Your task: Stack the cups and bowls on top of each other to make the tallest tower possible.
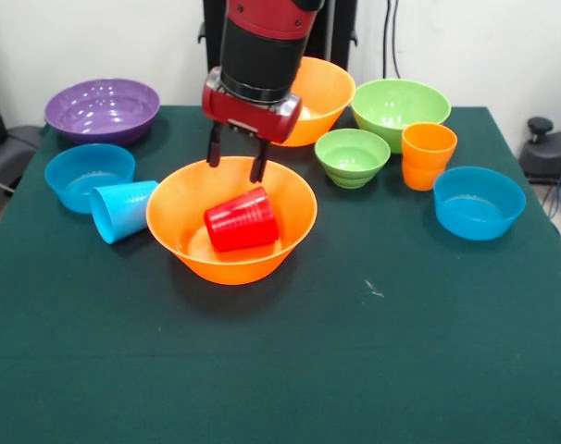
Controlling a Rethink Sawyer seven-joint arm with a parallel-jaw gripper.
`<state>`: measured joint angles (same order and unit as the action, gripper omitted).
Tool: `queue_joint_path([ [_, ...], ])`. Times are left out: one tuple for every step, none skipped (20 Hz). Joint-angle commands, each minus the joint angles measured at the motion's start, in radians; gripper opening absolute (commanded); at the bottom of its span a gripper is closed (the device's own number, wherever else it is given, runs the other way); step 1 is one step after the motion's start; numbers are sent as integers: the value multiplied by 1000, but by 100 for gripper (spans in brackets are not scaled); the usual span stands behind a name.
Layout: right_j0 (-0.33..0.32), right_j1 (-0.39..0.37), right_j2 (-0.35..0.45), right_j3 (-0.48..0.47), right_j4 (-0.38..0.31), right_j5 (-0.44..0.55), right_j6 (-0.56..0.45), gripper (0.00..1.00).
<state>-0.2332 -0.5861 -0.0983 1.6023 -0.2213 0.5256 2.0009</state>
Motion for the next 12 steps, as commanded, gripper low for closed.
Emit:
queue_joint_path([
  [-49,79,83,-47,-4,-124,68,100],
  [-55,90,85,-53,-8,-134,64,100],
  [-54,101,78,-62,-15,-145,67,100],
  [-50,111,70,-70,-19,-152,73,100],
  [-46,120,64,-76,-20,-161,80,100],
  [-43,127,60,-78,-18,-170,85,100],
  [-42,132,58,-84,-15,-170,85,100],
  [-39,131,56,-85,-11,-165,85,100],
  [-37,129,55,-84,-7,-162,86,100],
  [-34,126,54,-84,-3,-155,85,100],
  [-30,126,53,-86,1,-151,85,100],
  [-25,127,50,-90,5,-148,88,100],
])
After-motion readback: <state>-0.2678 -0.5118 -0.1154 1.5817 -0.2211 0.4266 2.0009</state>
